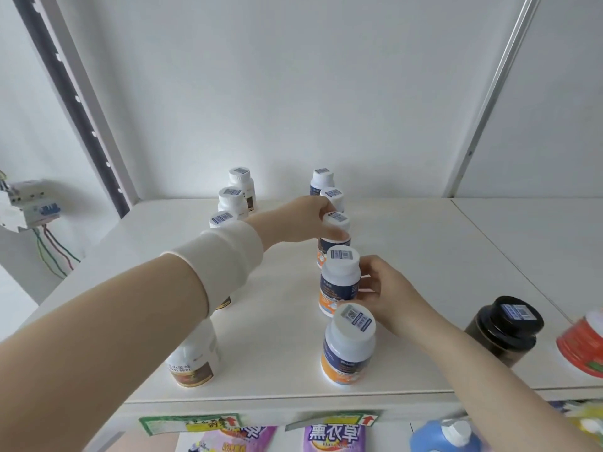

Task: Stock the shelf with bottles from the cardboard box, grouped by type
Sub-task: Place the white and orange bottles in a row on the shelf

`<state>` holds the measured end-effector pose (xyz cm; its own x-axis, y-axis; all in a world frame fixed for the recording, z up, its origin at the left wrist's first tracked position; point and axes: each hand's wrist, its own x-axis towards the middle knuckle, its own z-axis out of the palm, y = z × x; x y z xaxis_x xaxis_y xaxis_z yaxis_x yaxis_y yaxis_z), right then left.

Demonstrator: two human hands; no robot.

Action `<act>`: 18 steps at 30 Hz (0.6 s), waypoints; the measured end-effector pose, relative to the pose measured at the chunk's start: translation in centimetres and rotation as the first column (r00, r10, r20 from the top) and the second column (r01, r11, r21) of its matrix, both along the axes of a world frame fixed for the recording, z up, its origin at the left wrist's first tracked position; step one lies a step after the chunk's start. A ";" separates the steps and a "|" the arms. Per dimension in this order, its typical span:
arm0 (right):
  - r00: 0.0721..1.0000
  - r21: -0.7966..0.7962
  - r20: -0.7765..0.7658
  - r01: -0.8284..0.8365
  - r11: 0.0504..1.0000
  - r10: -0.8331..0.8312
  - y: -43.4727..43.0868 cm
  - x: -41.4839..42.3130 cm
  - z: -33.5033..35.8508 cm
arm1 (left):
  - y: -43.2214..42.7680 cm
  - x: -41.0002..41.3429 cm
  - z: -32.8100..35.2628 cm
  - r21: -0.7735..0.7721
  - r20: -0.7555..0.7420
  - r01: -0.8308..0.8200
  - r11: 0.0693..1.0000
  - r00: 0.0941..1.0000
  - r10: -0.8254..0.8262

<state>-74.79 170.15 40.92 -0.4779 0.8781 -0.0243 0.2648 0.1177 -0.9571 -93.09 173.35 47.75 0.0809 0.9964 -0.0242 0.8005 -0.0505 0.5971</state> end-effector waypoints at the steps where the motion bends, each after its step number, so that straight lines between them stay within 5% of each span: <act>1: 1.000 0.003 -0.001 -0.005 1.000 0.005 0.0 0.0 -0.1 | 0.0 0.1 0.0 0.000 0.000 -0.001 1.000 1.000 0.001; 18: 0.999 -0.004 -0.026 -0.037 0.999 0.037 -0.7 0.6 1.6 | -0.1 0.7 0.3 -0.003 -0.092 0.041 0.999 0.995 -0.041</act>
<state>-74.20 169.42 42.48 -0.5106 0.8597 -0.0157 0.2356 0.1223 -0.9641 -92.35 173.22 48.09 0.1192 0.9923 -0.0341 0.8493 -0.0841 0.5212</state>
